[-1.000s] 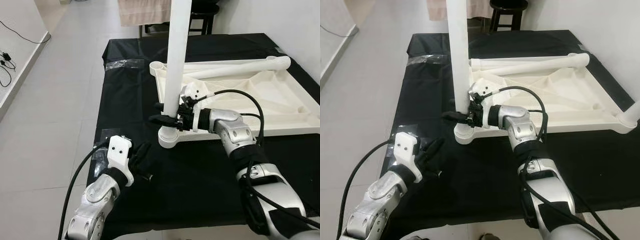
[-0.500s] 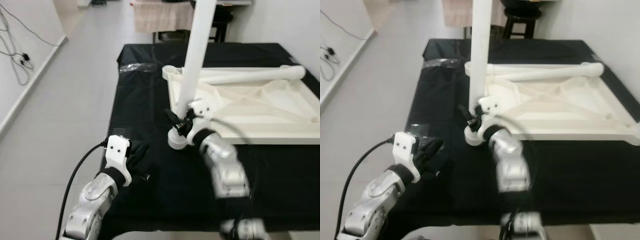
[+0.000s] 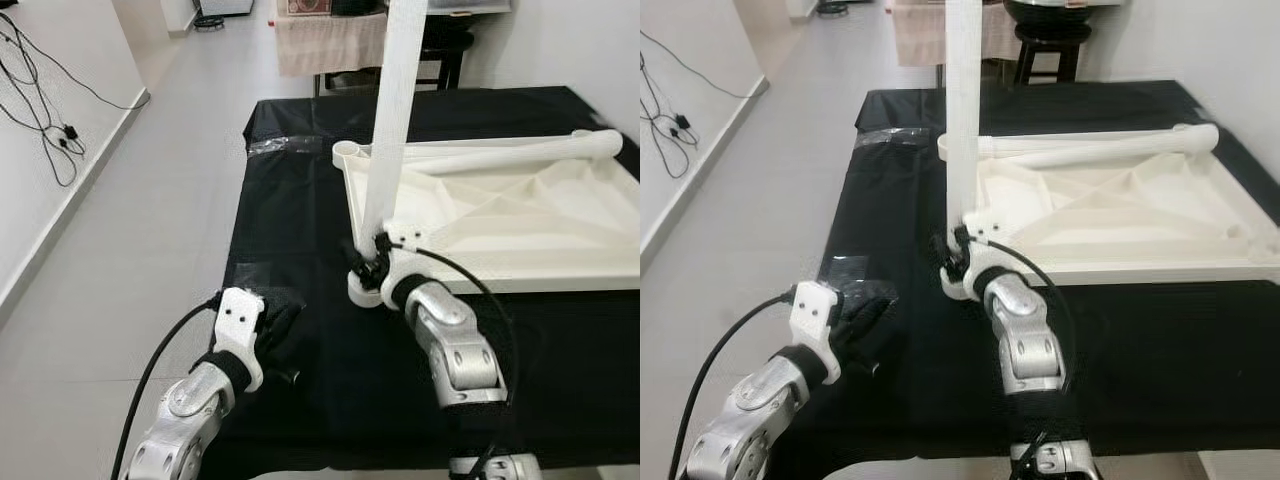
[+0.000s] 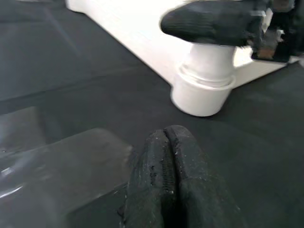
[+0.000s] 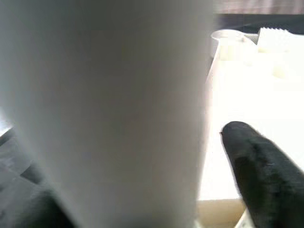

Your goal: Building children table

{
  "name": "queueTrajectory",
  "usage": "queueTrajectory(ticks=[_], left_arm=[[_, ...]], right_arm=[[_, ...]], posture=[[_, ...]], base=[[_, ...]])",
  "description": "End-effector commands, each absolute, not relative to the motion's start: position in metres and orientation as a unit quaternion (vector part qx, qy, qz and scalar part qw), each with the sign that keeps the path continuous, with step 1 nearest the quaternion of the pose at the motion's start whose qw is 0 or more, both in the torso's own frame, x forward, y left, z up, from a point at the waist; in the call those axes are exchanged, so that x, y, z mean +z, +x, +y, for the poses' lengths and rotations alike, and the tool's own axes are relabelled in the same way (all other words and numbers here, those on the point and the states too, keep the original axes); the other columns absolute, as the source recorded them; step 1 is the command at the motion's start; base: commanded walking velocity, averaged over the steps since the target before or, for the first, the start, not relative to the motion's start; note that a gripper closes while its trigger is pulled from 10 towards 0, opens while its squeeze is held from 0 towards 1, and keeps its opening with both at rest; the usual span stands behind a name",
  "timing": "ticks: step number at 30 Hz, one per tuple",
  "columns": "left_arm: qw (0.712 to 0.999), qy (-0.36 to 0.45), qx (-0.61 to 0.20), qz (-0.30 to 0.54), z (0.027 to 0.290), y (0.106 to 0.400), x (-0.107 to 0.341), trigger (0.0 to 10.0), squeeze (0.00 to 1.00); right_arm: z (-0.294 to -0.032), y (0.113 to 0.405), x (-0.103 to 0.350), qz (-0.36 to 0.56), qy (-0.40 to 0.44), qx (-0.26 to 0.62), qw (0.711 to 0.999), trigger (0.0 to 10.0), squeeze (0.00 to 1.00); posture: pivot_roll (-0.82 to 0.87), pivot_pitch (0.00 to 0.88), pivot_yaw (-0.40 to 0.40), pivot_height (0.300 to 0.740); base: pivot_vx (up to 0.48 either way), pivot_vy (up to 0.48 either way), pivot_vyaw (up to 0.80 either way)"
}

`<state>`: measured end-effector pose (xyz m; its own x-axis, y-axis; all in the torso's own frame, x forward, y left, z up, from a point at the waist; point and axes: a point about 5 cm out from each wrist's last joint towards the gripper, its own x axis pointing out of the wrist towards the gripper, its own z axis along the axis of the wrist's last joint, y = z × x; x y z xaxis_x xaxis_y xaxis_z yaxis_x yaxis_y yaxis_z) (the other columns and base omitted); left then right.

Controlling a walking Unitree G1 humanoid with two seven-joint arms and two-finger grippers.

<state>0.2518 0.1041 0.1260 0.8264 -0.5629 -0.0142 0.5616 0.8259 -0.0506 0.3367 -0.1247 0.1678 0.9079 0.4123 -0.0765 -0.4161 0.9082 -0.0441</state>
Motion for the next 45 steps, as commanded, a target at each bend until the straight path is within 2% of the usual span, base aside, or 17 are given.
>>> queueTrajectory(ticks=[1,2,3,7,11,12,13,14,27,31,33,34,35,36,38,44,45], left_arm=[[0.953,-0.008,-0.301,0.023,0.105,0.251,0.123,10.0,0.0],[0.952,-0.005,-0.304,0.023,0.104,0.251,0.123,10.0,0.0],[0.952,-0.003,-0.305,0.022,0.104,0.251,0.124,10.0,0.0],[0.954,0.003,-0.3,0.017,0.105,0.252,0.125,10.0,0.0],[0.953,0.01,-0.304,0.017,0.104,0.251,0.125,10.0,0.0],[0.952,0.016,-0.307,0.016,0.104,0.251,0.125,10.0,0.0],[0.951,0.022,-0.308,0.014,0.103,0.25,0.125,10.0,0.0],[0.951,0.028,-0.308,0.01,0.103,0.251,0.126,10.0,0.0],[0.951,0.025,-0.307,0.009,0.102,0.252,0.127,10.0,0.0],[0.952,0.024,-0.306,0.007,0.104,0.252,0.128,10.0,0.0],[0.952,0.024,-0.304,0.005,0.105,0.252,0.129,10.0,0.0],[0.952,0.024,-0.304,0.005,0.105,0.252,0.129,10.0,0.0],[0.953,0.023,-0.303,0.004,0.106,0.252,0.129,10.0,0.0],[0.953,0.023,-0.302,0.004,0.106,0.253,0.13,10.0,0.0],[0.953,0.023,-0.302,0.004,0.107,0.254,0.13,10.0,0.0],[0.952,0.017,-0.305,0.009,0.106,0.256,0.128,10.0,0.0],[0.953,0.018,-0.301,0.007,0.106,0.257,0.128,10.0,0.0]], right_arm=[[-0.121,0.339,0.174,0.018,-0.021,0.243,0.97,10.0,0.7],[-0.122,0.341,0.175,0.02,-0.019,0.264,0.964,10.0,0.7],[-0.122,0.342,0.176,0.02,-0.018,0.295,0.955,10.0,0.0],[-0.121,0.347,0.179,0.012,-0.089,0.428,0.899,10.0,0.0],[-0.122,0.353,0.179,0.027,-0.096,0.462,0.881,10.0,0.0],[-0.124,0.358,0.181,0.031,-0.085,0.462,0.882,7.9,0.0],[-0.125,0.363,0.184,0.032,-0.073,0.461,0.884,3.4,0.0],[-0.126,0.369,0.188,0.03,-0.059,0.456,0.887,0.0,0.0],[-0.137,0.37,0.189,0.013,-0.046,0.46,0.887,0.0,0.0],[-0.142,0.367,0.178,0.019,-0.055,0.397,0.916,0.0,0.0],[-0.146,0.365,0.165,0.038,-0.056,0.245,0.967,0.0,0.0],[-0.146,0.365,0.165,0.038,-0.056,0.245,0.967,0.0,0.0],[-0.143,0.352,0.15,0.062,-0.041,0.141,0.987,0.0,0.0],[-0.127,0.332,0.136,0.077,-0.039,0.109,0.99,0.0,0.0],[-0.106,0.316,0.131,0.073,-0.051,0.131,0.987,0.0,0.0],[-0.107,0.335,0.136,0.075,-0.036,0.158,0.984,0.0,0.0],[-0.105,0.339,0.137,0.076,-0.019,0.158,0.984,10.0,0.0]], posture=[[0.03,0.136,0.037,0.74],[0.04,0.136,0.038,0.74],[0.04,0.136,0.04,0.74],[0.05,0.129,0.04,0.74],[0.06,0.124,0.028,0.74],[0.06,0.123,0.025,0.74],[0.06,0.122,0.019,0.74],[0.05,0.122,0.017,0.74],[0.03,0.126,0.016,0.74],[0.01,0.136,0.015,0.74],[0.01,0.142,0.014,0.74],[0.01,0.142,0.014,0.74],[0.0,0.149,0.023,0.74],[0.01,0.149,0.026,0.74],[-0.01,0.136,0.035,0.74],[0.01,0.125,0.013,0.74],[0.01,0.122,0.017,0.74]], base=[[0.0,0.0,0.0],[0.0,0.0,0.0],[0.0,0.0,0.0],[0.0,0.0,0.0],[0.0,0.0,0.0],[0.0,0.0,0.0],[0.0,0.0,0.0],[0.0,0.0,0.0],[0.0,0.0,0.0],[0.0,0.0,0.0],[0.0,0.0,0.0],[0.0,0.0,0.0],[0.0,0.0,0.0],[0.0,0.0,0.0],[0.0,0.0,0.0],[0.0,0.0,0.0],[0.0,0.0,0.0]])
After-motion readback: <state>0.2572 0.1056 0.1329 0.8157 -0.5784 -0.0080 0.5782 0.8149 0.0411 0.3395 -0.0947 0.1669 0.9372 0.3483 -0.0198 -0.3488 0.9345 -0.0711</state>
